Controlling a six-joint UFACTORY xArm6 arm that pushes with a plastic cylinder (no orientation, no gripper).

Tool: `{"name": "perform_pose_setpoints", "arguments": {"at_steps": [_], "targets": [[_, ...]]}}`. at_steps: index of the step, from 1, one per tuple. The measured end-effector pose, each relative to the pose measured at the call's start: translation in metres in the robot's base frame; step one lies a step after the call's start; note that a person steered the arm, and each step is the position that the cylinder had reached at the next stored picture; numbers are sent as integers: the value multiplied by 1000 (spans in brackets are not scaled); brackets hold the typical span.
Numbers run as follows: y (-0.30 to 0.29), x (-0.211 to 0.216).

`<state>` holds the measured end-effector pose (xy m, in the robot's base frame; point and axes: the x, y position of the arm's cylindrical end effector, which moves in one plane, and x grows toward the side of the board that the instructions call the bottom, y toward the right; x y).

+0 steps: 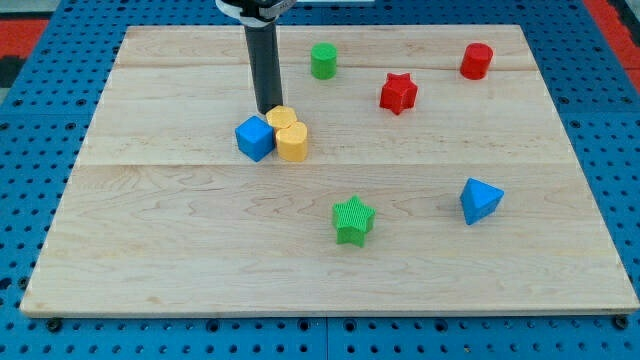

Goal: Move the green circle top diagonally to the yellow hexagon

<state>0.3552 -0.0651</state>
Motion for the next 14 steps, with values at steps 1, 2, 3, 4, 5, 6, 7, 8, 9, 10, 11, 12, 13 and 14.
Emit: {"name": "perform_pose_setpoints", "arguments": {"at_steps": [1,2,3,4,5,6,7,8,9,10,11,12,13,14], "targets": [[-3,-38],[-10,-125],[22,-163],[27,-163],[40,-162],[44,-127],[47,-122],[68,-132],[73,-132],[76,-126],[79,-80],[79,-53],[79,-14],[79,-10]]}}
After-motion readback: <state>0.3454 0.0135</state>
